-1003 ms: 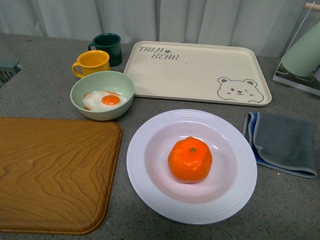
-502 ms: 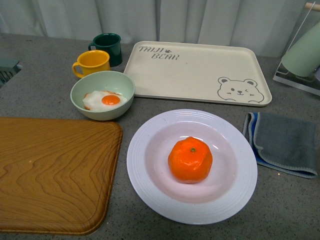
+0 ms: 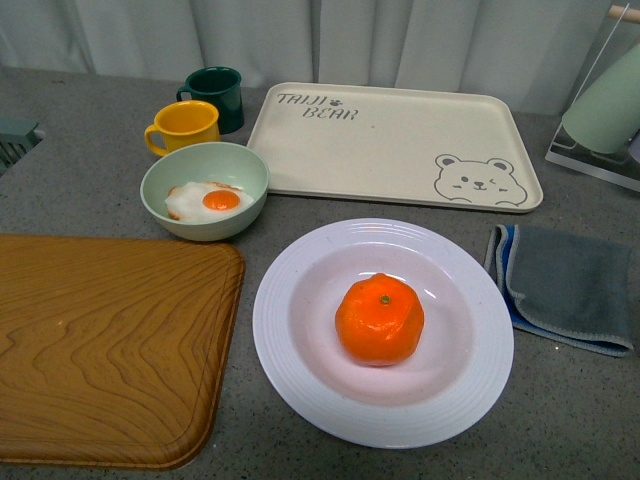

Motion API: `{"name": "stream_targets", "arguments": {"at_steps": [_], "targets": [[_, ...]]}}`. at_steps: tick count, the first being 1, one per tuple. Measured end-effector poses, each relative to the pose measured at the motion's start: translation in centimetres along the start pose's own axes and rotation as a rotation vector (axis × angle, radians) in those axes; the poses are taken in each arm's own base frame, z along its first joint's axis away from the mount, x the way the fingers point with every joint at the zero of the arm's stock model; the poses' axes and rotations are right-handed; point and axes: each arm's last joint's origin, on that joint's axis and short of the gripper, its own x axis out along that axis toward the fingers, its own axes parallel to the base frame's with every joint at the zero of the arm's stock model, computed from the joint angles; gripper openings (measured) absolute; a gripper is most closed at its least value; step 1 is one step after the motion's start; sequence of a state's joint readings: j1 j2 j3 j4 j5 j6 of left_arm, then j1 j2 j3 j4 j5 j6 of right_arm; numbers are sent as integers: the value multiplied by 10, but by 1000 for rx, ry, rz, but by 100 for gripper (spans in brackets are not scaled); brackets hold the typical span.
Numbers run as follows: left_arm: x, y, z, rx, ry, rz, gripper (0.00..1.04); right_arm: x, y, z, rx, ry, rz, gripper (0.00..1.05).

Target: Place orange and plate with both arms

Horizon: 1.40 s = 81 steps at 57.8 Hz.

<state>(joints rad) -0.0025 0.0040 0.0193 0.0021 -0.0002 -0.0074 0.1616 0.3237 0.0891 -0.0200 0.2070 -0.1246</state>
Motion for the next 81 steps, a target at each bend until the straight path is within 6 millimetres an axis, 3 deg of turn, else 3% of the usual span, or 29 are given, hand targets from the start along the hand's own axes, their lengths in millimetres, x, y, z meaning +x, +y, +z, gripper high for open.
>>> {"name": "stream_targets", "arguments": {"at_steps": [5,15,33,59,81], "targets": [[0,0,0,1,0,0,100,15,10,8,53,64,94,95],[0,0,0,3,0,0,98,53,27,7,312,274,274,95],[0,0,0,2,0,0,98,112,29,-38,786,696,437,95],[0,0,0,3,0,0,98,158,49,-70,881,883,506,95],[0,0,0,3,0,0,98,189,68,-71,963,920,512,95]]}}
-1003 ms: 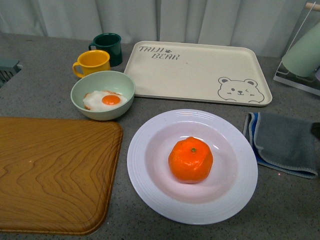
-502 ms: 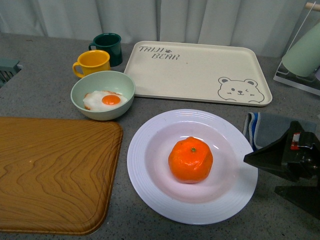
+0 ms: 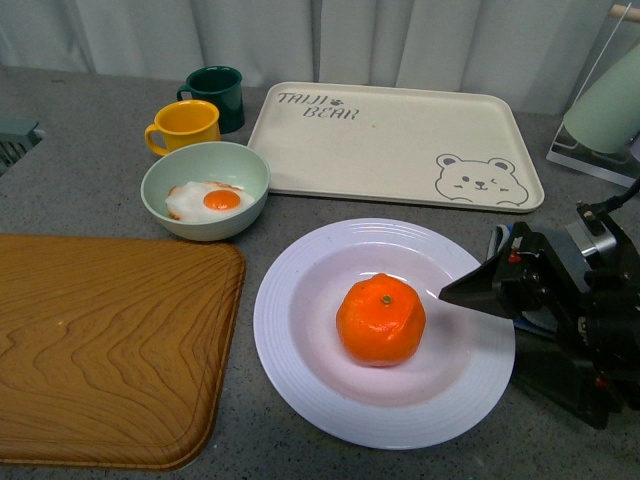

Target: Place orange and plate with both arms

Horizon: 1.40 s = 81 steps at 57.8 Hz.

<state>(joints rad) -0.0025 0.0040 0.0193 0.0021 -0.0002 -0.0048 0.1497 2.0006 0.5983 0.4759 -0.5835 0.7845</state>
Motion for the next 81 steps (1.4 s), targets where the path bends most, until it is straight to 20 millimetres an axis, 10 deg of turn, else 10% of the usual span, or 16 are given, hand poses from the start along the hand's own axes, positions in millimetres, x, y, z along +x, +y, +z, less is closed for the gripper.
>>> {"name": "stream_targets", "arguments": {"at_steps": [18,48,81], "targets": [[0,0,0,0,0,0,98,15,5,7,72,26,-60,94],[0,0,0,0,0,0,98,18,-4,5,121,58,-161,14],[0,0,0,0,0,0,98,3,0,4,58,-39,53,4]]}}
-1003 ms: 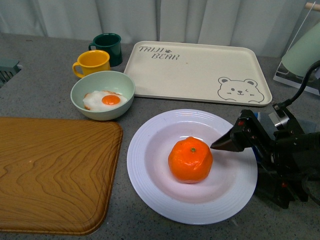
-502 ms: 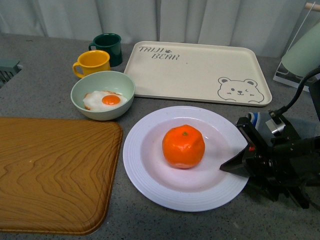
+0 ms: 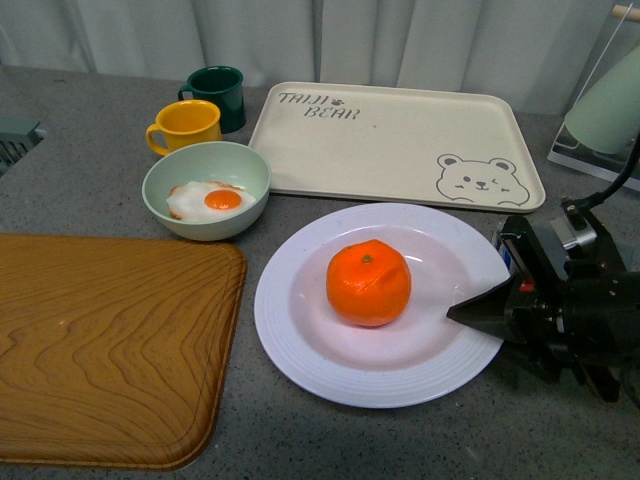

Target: Place orange and plate with both arms

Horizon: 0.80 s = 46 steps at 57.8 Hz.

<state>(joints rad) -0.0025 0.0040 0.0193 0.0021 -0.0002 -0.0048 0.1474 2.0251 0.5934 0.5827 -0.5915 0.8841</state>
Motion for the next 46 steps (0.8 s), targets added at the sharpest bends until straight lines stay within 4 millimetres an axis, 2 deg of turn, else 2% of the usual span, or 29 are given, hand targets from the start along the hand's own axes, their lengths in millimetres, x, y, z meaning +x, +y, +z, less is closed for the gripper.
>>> {"name": "stream_targets", "arguments": {"at_steps": [9,19,34,40,46], "targets": [[0,0,0,0,0,0,98,-11,11,13,-20,-76,147,4],[0,0,0,0,0,0,98,-10,20,31,-14,-102,182,4],[0,0,0,0,0,0,98,21,35,80,10,-117,188,4],[0,0,0,0,0,0,98,47,46,115,36,-117,155,4],[0,0,0,0,0,0,98,65,56,138,46,-113,136,4]]}}
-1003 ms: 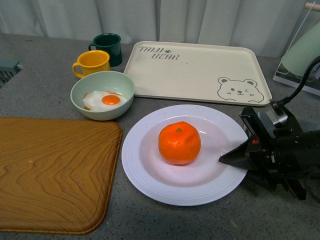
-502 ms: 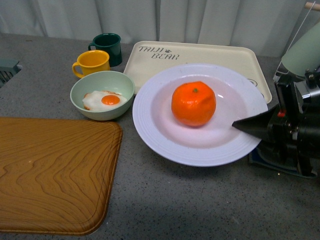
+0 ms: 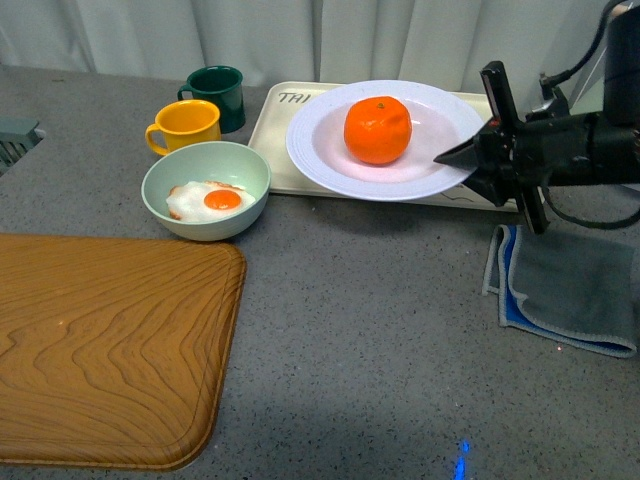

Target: Place orange and plate with both arms

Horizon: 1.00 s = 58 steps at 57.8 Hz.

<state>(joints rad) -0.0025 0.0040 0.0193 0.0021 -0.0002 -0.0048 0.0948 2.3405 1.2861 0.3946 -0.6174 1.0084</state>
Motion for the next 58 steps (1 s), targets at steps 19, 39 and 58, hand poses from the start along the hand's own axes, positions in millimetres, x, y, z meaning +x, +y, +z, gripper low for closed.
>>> {"name": "stream_targets", "arguments": {"at_steps": [19,39,58], "targets": [[0,0,0,0,0,0,98,45,19,35,-6,-4,-94,4],[0,0,0,0,0,0,98,55,23,39,-46,-25,-158,23],[0,0,0,0,0,0,98,41,20,37,-185,-79,-247,85]]}}
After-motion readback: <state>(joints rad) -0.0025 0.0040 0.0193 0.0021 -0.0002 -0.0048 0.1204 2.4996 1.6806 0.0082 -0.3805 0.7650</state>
